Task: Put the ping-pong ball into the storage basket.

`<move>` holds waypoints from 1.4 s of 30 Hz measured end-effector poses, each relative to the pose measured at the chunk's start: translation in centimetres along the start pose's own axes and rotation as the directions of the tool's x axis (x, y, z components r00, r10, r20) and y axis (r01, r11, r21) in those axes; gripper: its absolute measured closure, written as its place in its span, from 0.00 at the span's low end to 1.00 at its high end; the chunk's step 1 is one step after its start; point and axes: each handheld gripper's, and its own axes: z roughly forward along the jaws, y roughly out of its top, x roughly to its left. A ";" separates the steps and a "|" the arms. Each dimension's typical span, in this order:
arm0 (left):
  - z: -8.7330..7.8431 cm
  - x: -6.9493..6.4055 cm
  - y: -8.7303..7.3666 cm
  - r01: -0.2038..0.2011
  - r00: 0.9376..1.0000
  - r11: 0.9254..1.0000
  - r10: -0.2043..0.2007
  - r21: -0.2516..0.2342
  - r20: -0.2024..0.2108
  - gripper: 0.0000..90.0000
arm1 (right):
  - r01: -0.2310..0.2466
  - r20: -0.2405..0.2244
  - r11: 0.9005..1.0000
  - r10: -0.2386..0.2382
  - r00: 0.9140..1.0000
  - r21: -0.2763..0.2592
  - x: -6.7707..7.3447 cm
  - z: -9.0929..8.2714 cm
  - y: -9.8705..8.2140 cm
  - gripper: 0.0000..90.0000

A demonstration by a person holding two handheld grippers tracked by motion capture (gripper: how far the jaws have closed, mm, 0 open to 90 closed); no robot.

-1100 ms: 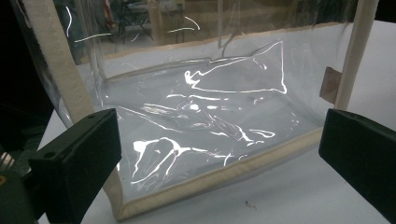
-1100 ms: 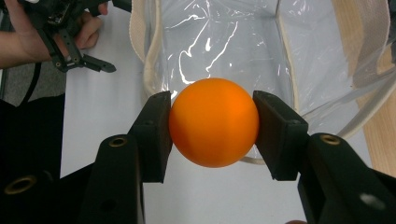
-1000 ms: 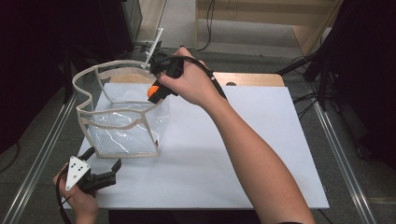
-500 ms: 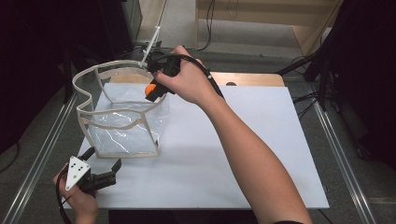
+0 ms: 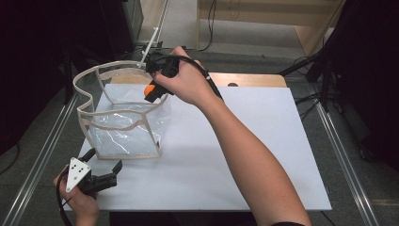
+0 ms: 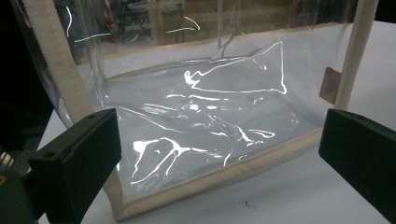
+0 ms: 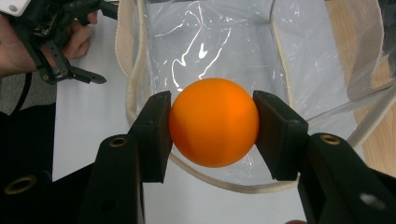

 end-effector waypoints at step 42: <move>0.0 0.0 0.0 0.003 1.000 1.000 -0.003 0.000 0.002 0.00 | -0.058 0.021 0.996 0.056 0.998 0.063 -1.0 2.5 -0.7 0.53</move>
